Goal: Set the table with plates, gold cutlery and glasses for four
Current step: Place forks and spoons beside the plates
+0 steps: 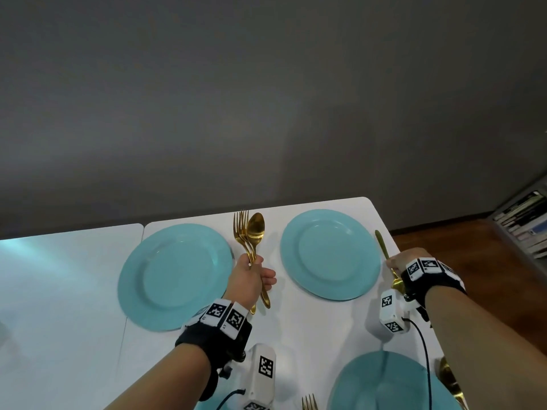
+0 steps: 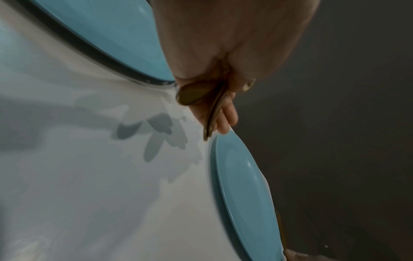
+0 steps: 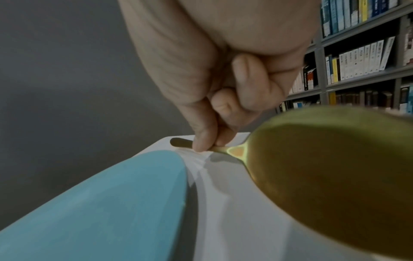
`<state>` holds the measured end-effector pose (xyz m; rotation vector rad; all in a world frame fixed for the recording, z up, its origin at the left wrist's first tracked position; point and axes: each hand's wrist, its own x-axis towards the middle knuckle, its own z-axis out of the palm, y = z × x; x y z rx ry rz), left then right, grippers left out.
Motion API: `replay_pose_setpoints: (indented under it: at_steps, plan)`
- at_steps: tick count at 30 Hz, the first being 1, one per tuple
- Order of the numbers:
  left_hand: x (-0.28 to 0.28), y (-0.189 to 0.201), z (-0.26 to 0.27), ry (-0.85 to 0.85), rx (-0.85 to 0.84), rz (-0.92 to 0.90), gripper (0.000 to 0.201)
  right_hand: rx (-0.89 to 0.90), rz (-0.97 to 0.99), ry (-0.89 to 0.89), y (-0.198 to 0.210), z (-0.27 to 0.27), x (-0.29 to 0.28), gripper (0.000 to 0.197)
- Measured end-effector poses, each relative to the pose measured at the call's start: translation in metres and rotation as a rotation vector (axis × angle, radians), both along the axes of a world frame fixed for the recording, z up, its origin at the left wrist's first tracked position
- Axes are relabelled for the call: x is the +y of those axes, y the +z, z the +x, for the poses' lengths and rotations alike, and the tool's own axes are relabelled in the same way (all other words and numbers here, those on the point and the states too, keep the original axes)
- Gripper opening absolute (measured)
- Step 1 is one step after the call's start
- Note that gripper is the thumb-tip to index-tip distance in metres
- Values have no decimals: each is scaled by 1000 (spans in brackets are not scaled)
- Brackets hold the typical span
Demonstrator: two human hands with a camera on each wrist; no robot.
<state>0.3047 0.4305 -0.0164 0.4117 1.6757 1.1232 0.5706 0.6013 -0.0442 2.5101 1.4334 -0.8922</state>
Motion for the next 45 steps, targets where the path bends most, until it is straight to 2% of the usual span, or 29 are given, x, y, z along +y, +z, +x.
replay_pose_setpoints:
  at_steps: [8, 13, 18, 31, 45]
  plan:
    - [15, -7, -4, -14, 34, -8, 13, 22, 27, 1, -9, -1, 14, 29]
    - [23, -8, -4, -21, 41, 2, 15, 44, 52, 1, -4, -4, 19, 41]
    - [27, -12, -5, -27, 41, 3, 15, 60, 69, -11, -5, -4, 28, 42]
    - [28, -22, -9, -14, 44, -19, 17, 29, 66, 13, -9, -11, 41, 63]
    - [27, -26, -16, -11, 74, -23, 18, 28, 84, 18, -7, -13, 42, 61]
